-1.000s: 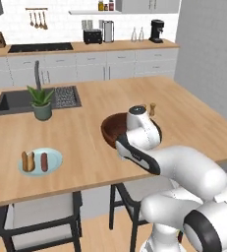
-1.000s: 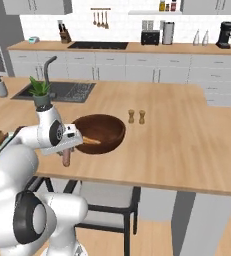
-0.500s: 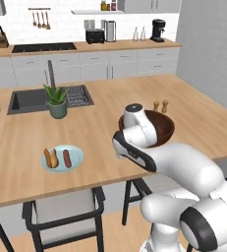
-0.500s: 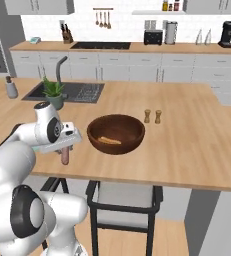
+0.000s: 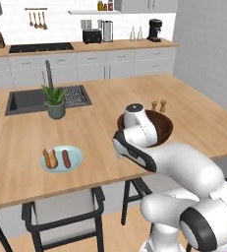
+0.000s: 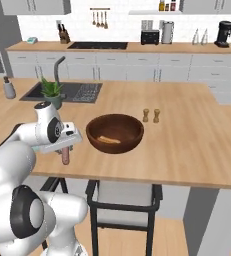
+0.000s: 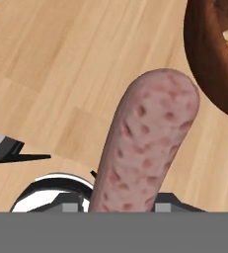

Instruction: Place one bun and one sausage from the bowl on each plate.

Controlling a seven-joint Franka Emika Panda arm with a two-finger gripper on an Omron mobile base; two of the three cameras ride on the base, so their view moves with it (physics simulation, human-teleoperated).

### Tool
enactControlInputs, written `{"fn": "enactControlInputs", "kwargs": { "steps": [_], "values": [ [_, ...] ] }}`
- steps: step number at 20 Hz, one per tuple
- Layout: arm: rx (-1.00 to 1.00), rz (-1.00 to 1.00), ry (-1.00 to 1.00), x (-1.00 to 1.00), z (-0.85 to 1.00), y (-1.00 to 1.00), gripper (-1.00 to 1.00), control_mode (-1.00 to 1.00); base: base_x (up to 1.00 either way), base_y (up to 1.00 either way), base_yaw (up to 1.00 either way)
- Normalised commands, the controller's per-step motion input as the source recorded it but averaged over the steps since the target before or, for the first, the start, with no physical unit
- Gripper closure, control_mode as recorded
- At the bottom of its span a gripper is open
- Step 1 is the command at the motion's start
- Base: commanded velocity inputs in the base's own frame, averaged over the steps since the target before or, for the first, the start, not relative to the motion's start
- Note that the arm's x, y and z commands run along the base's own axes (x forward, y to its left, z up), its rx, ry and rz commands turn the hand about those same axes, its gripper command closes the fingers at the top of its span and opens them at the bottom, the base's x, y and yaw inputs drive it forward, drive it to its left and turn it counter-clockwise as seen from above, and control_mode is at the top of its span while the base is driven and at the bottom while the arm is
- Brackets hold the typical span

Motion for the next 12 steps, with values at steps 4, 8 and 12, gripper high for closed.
{"fn": "enactControlInputs", "kwargs": {
  "steps": [4, 8, 12],
  "values": [
    [0.00, 0.00, 0.00, 0.00, 0.00, 0.00, 1.00, 1.00, 0.31, 1.00, -0.03],
    [0.00, 0.00, 0.00, 0.00, 0.00, 0.00, 1.00, 1.00, -0.12, 1.00, 0.00],
    [0.00, 0.00, 0.00, 0.00, 0.00, 0.00, 1.00, 1.00, -1.00, 0.82, 0.05]
  ]
}}
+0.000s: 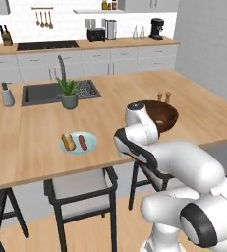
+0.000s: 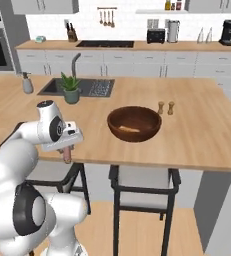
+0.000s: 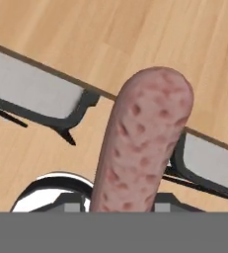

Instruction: Place one bun and one sausage from the bowl on each plate.

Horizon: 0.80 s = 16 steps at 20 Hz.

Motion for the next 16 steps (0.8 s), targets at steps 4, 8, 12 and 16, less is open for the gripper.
{"fn": "enactControlInputs", "kwargs": {
  "steps": [4, 8, 12, 16],
  "values": [
    [0.00, 0.00, 0.00, 0.00, 0.00, 0.00, 1.00, 1.00, -0.54, 1.00, 0.04],
    [0.00, 0.00, 0.00, 0.00, 0.00, 0.00, 1.00, 1.00, 0.23, 1.00, 0.00],
    [0.00, 0.00, 0.00, 0.00, 0.00, 0.00, 1.00, 1.00, 0.46, 1.00, 0.00],
    [0.00, 0.00, 0.00, 0.00, 0.00, 0.00, 1.00, 1.00, 0.74, 1.00, 0.00]
  ]
}}
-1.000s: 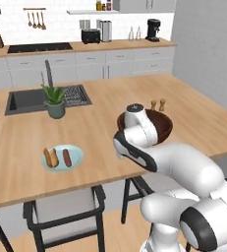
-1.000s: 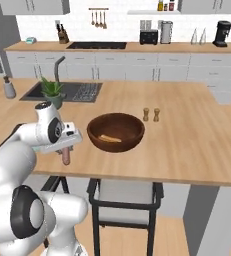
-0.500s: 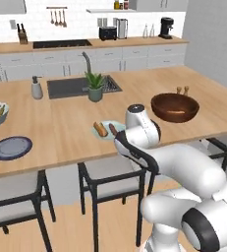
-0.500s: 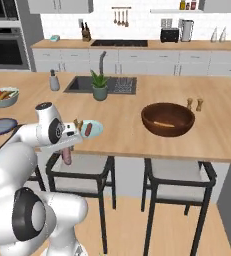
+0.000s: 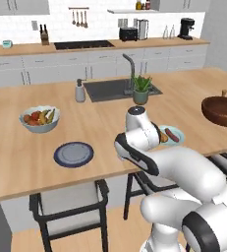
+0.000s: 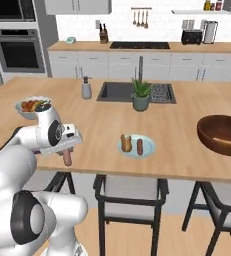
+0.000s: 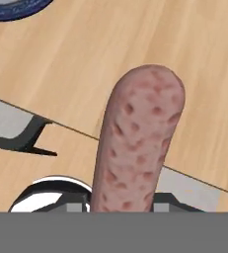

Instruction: Place one bun and one sausage from the bowl on each plate.

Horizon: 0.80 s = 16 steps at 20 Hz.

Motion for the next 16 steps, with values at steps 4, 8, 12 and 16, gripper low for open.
{"fn": "enactControlInputs", "kwargs": {
  "steps": [4, 8, 12, 16],
  "values": [
    [0.00, 0.00, 0.00, 0.00, 0.00, 0.00, 1.00, 1.00, 0.25, 1.00, -0.05],
    [0.00, 0.00, 0.00, 0.00, 0.00, 0.00, 1.00, 1.00, -0.25, 0.96, -0.14],
    [0.00, 0.00, 0.00, 0.00, 0.00, 0.00, 1.00, 1.00, 0.16, 0.79, -0.05],
    [0.00, 0.00, 0.00, 0.00, 0.00, 0.00, 1.00, 1.00, 0.65, 0.04, 0.00]
  ]
}}
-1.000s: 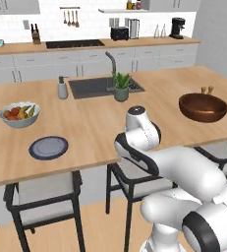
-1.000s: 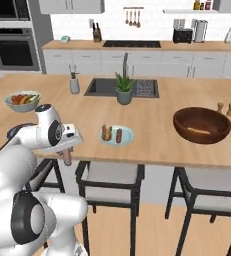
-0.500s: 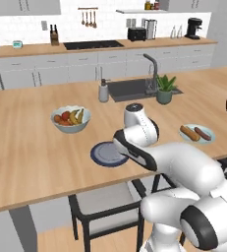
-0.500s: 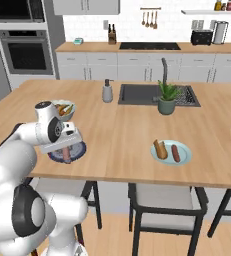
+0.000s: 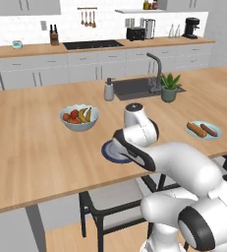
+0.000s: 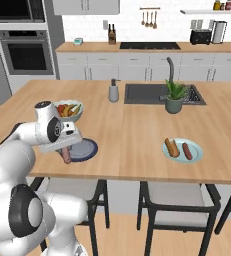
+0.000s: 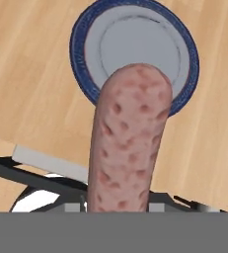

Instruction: Place one bun and one sausage from the bowl on each plate.

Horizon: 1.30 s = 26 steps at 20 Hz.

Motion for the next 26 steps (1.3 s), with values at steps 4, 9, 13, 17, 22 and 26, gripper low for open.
{"fn": "enactControlInputs", "kwargs": {
  "steps": [4, 9, 13, 17, 22, 26],
  "values": [
    [0.00, 0.03, 0.00, 0.23, 0.00, 0.03, 1.00, -1.00, 0.36, 0.04, 0.00],
    [-0.01, 0.13, 0.00, 1.00, 0.00, 0.40, 1.00, -1.00, 0.00, 0.00, 0.00],
    [0.04, 0.00, 0.08, 1.00, -0.11, 0.39, 1.00, -1.00, 0.00, 0.00, 0.00],
    [0.01, 0.00, 0.16, 1.00, -0.49, 0.13, 1.00, -1.00, 0.00, 0.00, 0.00],
    [0.00, -0.06, 0.05, 0.05, -0.52, -0.08, 1.00, -1.00, 0.00, 0.00, 0.00],
    [0.00, -0.01, -0.01, 0.05, -0.34, 0.12, 1.00, -1.00, 0.00, 0.00, 0.00]
  ]
}}
